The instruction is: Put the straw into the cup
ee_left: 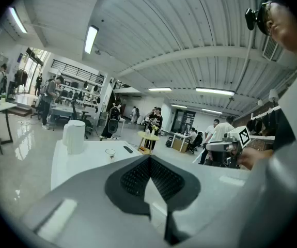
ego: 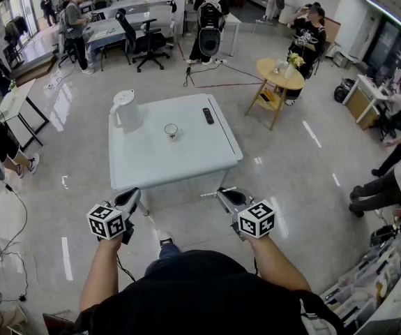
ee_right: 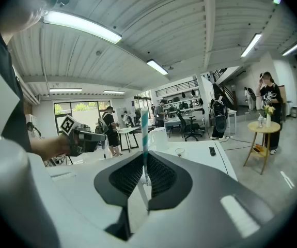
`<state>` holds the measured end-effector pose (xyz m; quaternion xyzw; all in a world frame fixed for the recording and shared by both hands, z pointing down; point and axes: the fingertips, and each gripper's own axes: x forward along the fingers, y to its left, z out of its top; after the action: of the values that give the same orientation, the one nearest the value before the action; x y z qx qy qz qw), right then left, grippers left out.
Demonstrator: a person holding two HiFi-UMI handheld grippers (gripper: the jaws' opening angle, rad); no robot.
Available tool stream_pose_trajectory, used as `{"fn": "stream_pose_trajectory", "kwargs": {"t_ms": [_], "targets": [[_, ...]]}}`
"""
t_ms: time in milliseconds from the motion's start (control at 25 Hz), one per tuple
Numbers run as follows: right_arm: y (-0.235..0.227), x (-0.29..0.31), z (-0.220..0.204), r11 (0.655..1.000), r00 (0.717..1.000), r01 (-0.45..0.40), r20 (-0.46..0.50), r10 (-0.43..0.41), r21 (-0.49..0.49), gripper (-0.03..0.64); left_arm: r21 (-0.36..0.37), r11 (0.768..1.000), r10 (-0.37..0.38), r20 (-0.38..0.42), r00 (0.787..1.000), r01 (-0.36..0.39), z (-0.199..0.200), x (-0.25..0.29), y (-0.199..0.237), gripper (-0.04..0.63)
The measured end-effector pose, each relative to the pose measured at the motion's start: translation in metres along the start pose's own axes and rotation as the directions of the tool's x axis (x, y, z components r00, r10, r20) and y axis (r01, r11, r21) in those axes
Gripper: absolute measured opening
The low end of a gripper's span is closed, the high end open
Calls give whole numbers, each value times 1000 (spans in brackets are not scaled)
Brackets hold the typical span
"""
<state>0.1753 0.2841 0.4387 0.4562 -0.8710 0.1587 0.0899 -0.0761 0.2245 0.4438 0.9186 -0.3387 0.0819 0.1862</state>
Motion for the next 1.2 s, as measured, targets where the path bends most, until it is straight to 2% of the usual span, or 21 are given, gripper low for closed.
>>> {"fn": "stream_pose_trajectory", "kwargs": {"t_ms": [360, 680, 1200], "targets": [[-4, 16, 14, 1000, 1000, -3, 10, 3, -3, 52, 20, 999, 28, -12, 1000, -28, 13, -3, 21, 2], [-27, 37, 25, 998, 999, 25, 28, -27, 57, 54, 27, 999, 19, -28, 999, -18, 24, 17, 43, 2], [-53, 107, 48, 995, 999, 49, 13, -51, 87, 52, 11, 1000, 1, -57, 998, 0, 49, 54, 110, 2]]}}
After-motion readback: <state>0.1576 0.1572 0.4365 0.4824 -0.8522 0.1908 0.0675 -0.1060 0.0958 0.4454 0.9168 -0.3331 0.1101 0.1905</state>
